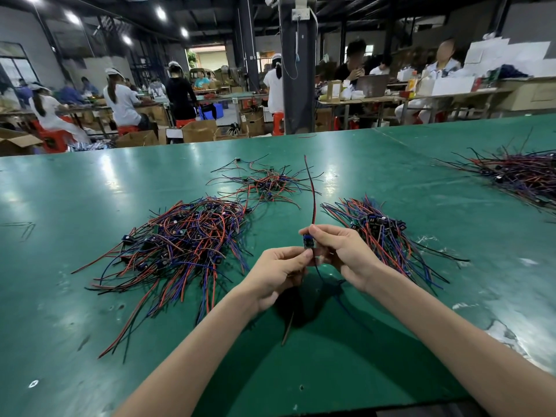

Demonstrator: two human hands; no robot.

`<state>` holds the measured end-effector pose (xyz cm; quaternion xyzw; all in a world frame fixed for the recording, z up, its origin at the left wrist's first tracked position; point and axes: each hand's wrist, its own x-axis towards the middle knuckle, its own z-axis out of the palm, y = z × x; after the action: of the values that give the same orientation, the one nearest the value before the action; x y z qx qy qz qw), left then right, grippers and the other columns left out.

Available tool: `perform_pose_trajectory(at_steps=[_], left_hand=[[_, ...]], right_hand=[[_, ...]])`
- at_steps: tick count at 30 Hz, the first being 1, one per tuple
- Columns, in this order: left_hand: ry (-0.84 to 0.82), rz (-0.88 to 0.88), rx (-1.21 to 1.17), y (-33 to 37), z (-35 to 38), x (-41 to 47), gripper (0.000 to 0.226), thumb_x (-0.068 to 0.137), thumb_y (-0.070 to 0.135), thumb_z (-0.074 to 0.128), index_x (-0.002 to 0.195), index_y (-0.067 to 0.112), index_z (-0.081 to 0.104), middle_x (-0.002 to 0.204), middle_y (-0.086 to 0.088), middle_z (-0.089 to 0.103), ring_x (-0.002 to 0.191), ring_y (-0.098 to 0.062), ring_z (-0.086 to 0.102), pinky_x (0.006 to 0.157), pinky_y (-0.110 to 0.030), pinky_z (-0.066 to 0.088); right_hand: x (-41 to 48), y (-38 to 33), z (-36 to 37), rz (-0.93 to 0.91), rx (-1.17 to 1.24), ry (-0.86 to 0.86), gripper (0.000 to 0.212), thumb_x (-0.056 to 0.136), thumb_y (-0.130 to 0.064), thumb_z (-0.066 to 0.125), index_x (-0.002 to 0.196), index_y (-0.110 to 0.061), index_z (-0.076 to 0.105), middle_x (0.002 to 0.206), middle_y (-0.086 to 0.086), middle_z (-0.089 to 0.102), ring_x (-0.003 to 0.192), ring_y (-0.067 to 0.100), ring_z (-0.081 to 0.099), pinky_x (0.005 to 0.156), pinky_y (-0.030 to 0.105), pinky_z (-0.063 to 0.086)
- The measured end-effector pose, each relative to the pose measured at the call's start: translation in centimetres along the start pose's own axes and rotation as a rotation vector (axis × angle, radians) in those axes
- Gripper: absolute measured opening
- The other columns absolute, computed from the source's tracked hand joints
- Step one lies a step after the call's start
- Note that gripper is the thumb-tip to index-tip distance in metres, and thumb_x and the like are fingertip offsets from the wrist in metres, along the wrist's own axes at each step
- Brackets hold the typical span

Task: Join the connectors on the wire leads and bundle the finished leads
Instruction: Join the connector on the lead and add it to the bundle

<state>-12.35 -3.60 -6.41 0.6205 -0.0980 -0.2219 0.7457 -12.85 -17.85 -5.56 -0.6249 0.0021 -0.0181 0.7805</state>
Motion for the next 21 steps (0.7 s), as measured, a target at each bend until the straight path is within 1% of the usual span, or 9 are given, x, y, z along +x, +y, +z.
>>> perform_pose_trajectory(at_steps=[2, 4, 6, 7, 9, 12, 14, 16, 21], left_hand=[[-0.004, -0.018, -0.058, 0.03, -0.08, 0.01, 0.014, 0.089, 0.009, 0.059, 0.083, 0.01, 0.071, 0.073, 0.0, 0.07, 0.057, -0.007, 0.043, 0.05, -0.014, 0.039], [-0.014, -0.032, -0.11, 0.06, -0.08, 0.01, 0.018, 0.088, 0.007, 0.059, 0.076, 0.01, 0.072, 0.07, 0.0, 0.07, 0.055, -0.006, 0.047, 0.049, -0.013, 0.041], [-0.022, -0.053, -0.162, 0.1, 0.01, 0.03, 0.014, 0.088, 0.006, 0.059, 0.079, 0.007, 0.07, 0.07, -0.001, 0.069, 0.052, -0.003, 0.051, 0.049, -0.013, 0.043], [-0.026, -0.065, -0.193, 0.12, 0.06, 0.05, 0.012, 0.088, 0.005, 0.058, 0.083, 0.005, 0.069, 0.072, -0.002, 0.07, 0.051, -0.003, 0.053, 0.049, -0.013, 0.044], [-0.034, -0.086, -0.247, 0.13, 0.11, 0.12, 0.011, 0.088, 0.006, 0.057, 0.087, 0.002, 0.068, 0.075, -0.004, 0.07, 0.05, -0.003, 0.054, 0.048, -0.012, 0.046], [-0.051, -0.113, -0.297, 0.16, 0.09, 0.22, 0.014, 0.09, 0.005, 0.054, 0.09, 0.001, 0.067, 0.075, -0.005, 0.069, 0.049, -0.003, 0.053, 0.047, -0.011, 0.046], [-0.053, -0.11, -0.295, 0.11, 0.06, 0.27, 0.015, 0.091, 0.005, 0.053, 0.088, 0.001, 0.067, 0.072, -0.004, 0.068, 0.049, -0.003, 0.053, 0.046, -0.011, 0.045], [-0.028, -0.085, -0.283, 0.01, 0.06, 0.35, 0.017, 0.09, 0.004, 0.054, 0.082, 0.002, 0.069, 0.067, -0.003, 0.066, 0.049, -0.003, 0.052, 0.046, -0.01, 0.045], [0.104, 0.056, -0.241, 0.54, -0.37, 0.74, 0.019, 0.09, 0.004, 0.055, 0.078, 0.004, 0.069, 0.064, -0.001, 0.067, 0.048, -0.001, 0.054, 0.044, -0.009, 0.042]], right_hand=[[-0.05, -0.02, 0.12, -0.001, 0.008, -0.009, 0.019, 0.071, -0.029, 0.068, 0.078, -0.014, 0.076, 0.068, 0.005, 0.06, 0.083, 0.03, 0.038, 0.083, 0.043, 0.034], [-0.11, 0.02, 0.14, -0.005, -0.005, -0.022, 0.019, 0.072, -0.029, 0.068, 0.081, -0.014, 0.076, 0.069, 0.005, 0.058, 0.076, 0.027, 0.041, 0.076, 0.04, 0.037], [-0.16, 0.03, 0.14, -0.009, -0.033, -0.034, 0.017, 0.077, -0.028, 0.067, 0.082, -0.015, 0.075, 0.062, -0.002, 0.059, 0.065, 0.019, 0.042, 0.066, 0.032, 0.037], [-0.15, 0.05, 0.1, -0.011, -0.032, -0.041, 0.016, 0.079, -0.027, 0.066, 0.083, -0.015, 0.075, 0.062, -0.005, 0.061, 0.065, 0.016, 0.043, 0.067, 0.032, 0.038], [-0.11, 0.09, 0.02, -0.017, -0.01, -0.059, 0.016, 0.078, -0.027, 0.065, 0.084, -0.015, 0.074, 0.068, -0.006, 0.068, 0.066, 0.014, 0.051, 0.07, 0.032, 0.045], [-0.11, 0.04, 0.0, -0.021, 0.014, -0.068, 0.016, 0.081, -0.024, 0.063, 0.087, -0.013, 0.072, 0.069, -0.008, 0.069, 0.055, 0.005, 0.057, 0.059, 0.021, 0.052], [-0.09, 0.07, 0.04, -0.014, 0.001, -0.057, 0.013, 0.085, -0.022, 0.062, 0.086, -0.015, 0.073, 0.064, -0.008, 0.066, 0.049, 0.003, 0.052, 0.058, 0.02, 0.047], [-0.05, 0.07, 0.12, -0.001, -0.027, -0.034, 0.014, 0.087, -0.022, 0.062, 0.083, -0.018, 0.074, 0.064, -0.004, 0.061, 0.051, 0.005, 0.048, 0.059, 0.021, 0.04], [-0.29, 0.13, 0.49, 0.054, -0.071, -0.032, 0.019, 0.094, -0.018, 0.056, 0.082, -0.013, 0.07, 0.064, 0.001, 0.061, 0.045, 0.006, 0.04, 0.043, 0.014, 0.033]])
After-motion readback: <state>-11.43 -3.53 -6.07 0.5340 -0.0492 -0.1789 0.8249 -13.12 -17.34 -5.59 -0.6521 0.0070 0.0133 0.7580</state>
